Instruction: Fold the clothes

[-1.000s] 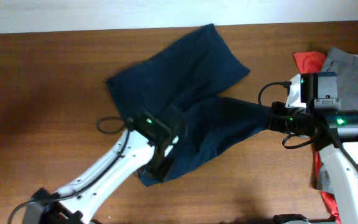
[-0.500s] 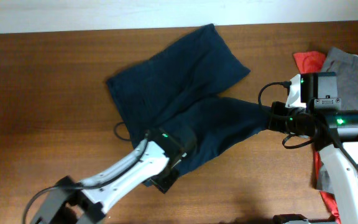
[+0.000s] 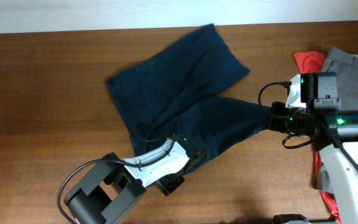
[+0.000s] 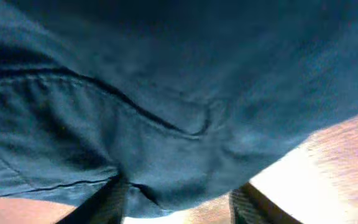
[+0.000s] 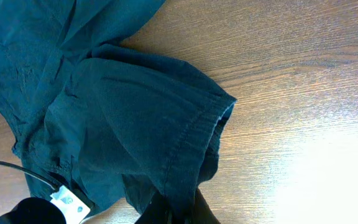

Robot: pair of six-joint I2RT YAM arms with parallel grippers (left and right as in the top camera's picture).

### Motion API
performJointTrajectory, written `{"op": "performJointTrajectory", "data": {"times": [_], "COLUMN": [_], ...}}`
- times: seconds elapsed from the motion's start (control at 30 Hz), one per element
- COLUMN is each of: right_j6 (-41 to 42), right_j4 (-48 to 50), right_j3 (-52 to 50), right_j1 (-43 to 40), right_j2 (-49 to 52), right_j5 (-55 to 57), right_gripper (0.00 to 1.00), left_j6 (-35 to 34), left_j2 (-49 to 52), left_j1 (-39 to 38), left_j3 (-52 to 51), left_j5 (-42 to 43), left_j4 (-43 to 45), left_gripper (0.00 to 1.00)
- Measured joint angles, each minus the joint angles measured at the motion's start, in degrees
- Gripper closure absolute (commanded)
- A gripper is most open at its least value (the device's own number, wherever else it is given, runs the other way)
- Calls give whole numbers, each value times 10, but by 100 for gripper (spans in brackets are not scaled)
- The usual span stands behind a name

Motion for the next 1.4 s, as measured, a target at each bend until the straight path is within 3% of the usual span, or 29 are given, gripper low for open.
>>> {"op": "performJointTrajectory", "data": {"times": [0.07,0.2,0.37,0.6,0.87,1.13,1.4], "right_j6": [0,0,0,-16,-21,-21,-21], "right_j4": [0,0,0,-22,-101,-23,105], "right_j3": [0,0,0,0,50,86,87], "right_j1": [0,0,0,0,0,0,0], "right_j2": [0,0,0,-2,-38,-50,49], "right_j5": [0,0,0,0,2,2,-30], "right_gripper": [96,96,96,96,96,96,96], "left_j6": [1,3,-1,-39,-61,-73,-83], "left_j2": [2,5,6,-3,-146,-245,-246], "left_j1": [0,0,-1,-1,-1,21,129], "left_j3": [0,-1,3,56,90,91,92], "left_j5": [-6,-12,-14,-9,120,135,92], "left_j4": [2,3,-22,-152,-238,-218,-157], "left_gripper": [82,100,100,100,99,100,100]}}
